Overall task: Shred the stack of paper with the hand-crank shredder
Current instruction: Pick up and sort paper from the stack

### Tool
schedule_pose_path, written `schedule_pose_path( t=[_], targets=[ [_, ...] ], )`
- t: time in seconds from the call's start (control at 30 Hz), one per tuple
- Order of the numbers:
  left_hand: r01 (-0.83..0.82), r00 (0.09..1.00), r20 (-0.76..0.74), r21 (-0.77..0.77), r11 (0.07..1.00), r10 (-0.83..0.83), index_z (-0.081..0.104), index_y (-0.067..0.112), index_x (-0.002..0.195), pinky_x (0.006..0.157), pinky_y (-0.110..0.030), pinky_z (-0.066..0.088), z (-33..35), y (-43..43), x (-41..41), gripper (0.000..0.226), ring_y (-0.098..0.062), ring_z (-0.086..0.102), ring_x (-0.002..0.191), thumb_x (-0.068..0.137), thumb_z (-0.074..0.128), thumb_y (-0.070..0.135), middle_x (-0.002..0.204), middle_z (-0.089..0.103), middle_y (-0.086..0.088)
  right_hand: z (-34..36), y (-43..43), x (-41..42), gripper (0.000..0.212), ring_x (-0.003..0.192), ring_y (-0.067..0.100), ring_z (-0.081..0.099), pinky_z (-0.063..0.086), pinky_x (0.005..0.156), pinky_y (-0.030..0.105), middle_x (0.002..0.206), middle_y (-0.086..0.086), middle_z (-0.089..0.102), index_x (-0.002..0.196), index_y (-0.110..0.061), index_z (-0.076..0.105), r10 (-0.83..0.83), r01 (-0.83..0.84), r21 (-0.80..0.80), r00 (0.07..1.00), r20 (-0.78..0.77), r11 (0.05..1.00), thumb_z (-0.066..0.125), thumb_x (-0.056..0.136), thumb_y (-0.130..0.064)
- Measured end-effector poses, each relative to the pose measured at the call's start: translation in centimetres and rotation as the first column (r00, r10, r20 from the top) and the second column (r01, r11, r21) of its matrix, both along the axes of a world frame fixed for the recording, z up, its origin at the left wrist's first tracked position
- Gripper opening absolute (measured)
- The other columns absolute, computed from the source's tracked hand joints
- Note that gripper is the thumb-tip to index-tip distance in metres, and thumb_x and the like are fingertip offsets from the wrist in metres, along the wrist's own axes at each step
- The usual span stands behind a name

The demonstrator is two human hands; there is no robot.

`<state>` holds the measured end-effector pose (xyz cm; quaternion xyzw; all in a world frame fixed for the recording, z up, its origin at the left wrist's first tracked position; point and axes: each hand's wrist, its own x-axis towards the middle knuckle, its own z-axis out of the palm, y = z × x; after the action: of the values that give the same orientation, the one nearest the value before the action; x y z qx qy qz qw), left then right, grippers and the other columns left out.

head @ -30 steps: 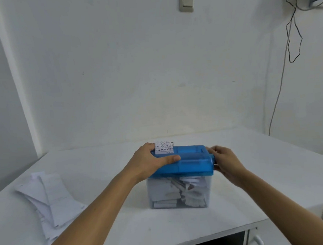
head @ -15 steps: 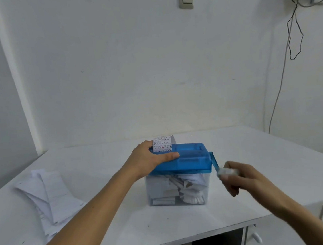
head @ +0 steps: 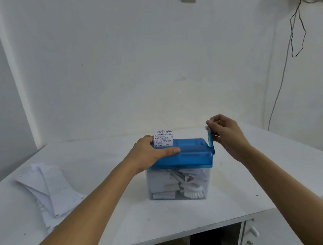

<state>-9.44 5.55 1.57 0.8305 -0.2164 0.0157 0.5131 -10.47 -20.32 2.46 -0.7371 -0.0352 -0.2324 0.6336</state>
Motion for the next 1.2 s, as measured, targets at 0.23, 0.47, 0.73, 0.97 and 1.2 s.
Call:
schedule_pose_path(
  t=[0.23, 0.47, 0.73, 0.97, 1.2],
  targets=[
    [0.096, 0.995, -0.020, 0.036, 0.995, -0.095, 0.053, 0.047, 0.098, 0.083, -0.012, 0.045, 0.2, 0.3, 0.0, 0.053, 0.010, 0.058, 0.098, 0.054, 0.080, 0.060, 0.104, 0.060, 0.030, -6.2, -0.5, 0.8, 0.017, 0.077, 0.028, 0.059, 0.055, 0.071, 0.040, 0.095, 0.026, 0.065, 0.107, 0.005, 0.058, -0.011, 0.021, 0.034, 0.956, -0.293, 0.999, 0.056, 0.101, -0.011],
    [0.050, 0.999, 0.013, 0.067, 0.996, -0.051, 0.053, 0.046, 0.113, 0.100, -0.026, 0.045, -0.4, 0.6, 0.6, 0.076, 0.000, 0.058, 0.112, 0.048, 0.078, 0.076, 0.113, 0.059, 0.030, -8.6, 1.6, -5.2, 0.018, 0.052, 0.018, 0.060, 0.052, 0.050, 0.027, 0.088, 0.010, 0.070, 0.103, -0.013, 0.054, -0.176, 0.128, -0.227, 0.963, -0.206, 0.965, 0.048, 0.104, -0.029],
    [0.084, 0.996, -0.013, 0.083, 0.993, -0.083, 0.052, 0.049, 0.105, 0.099, -0.022, 0.043, 0.0, 0.6, 0.1, 0.058, 0.008, 0.055, 0.103, 0.056, 0.078, 0.065, 0.107, 0.057, 0.033, -4.2, 1.1, -11.3, 0.014, 0.058, 0.025, 0.057, 0.047, 0.049, 0.032, 0.077, 0.012, 0.065, 0.103, -0.013, 0.050, 0.048, -0.039, -0.174, 0.998, 0.045, 0.984, 0.059, 0.096, -0.005],
    [0.096, 0.995, -0.007, 0.099, 0.990, -0.096, 0.047, 0.049, 0.109, 0.092, -0.015, 0.041, 0.2, 0.6, 0.2, 0.061, 0.013, 0.051, 0.099, 0.058, 0.077, 0.064, 0.106, 0.052, 0.036, 0.1, 0.5, -6.1, 0.012, 0.062, 0.021, 0.060, 0.049, 0.050, 0.029, 0.079, 0.008, 0.067, 0.104, -0.009, 0.052, -0.003, 0.021, -0.134, 0.991, 0.131, 0.991, 0.055, 0.102, -0.020],
    [0.081, 0.997, -0.008, 0.069, 0.994, -0.080, 0.050, 0.046, 0.112, 0.094, -0.017, 0.043, -0.2, 0.6, 0.3, 0.064, 0.006, 0.056, 0.105, 0.058, 0.080, 0.063, 0.109, 0.055, 0.033, -1.6, 0.3, 0.4, 0.012, 0.083, 0.021, 0.065, 0.057, 0.060, 0.032, 0.101, 0.006, 0.066, 0.105, -0.012, 0.055, -0.178, 0.179, -0.088, 0.984, 0.022, 0.980, 0.060, 0.098, -0.020]
  ],
)
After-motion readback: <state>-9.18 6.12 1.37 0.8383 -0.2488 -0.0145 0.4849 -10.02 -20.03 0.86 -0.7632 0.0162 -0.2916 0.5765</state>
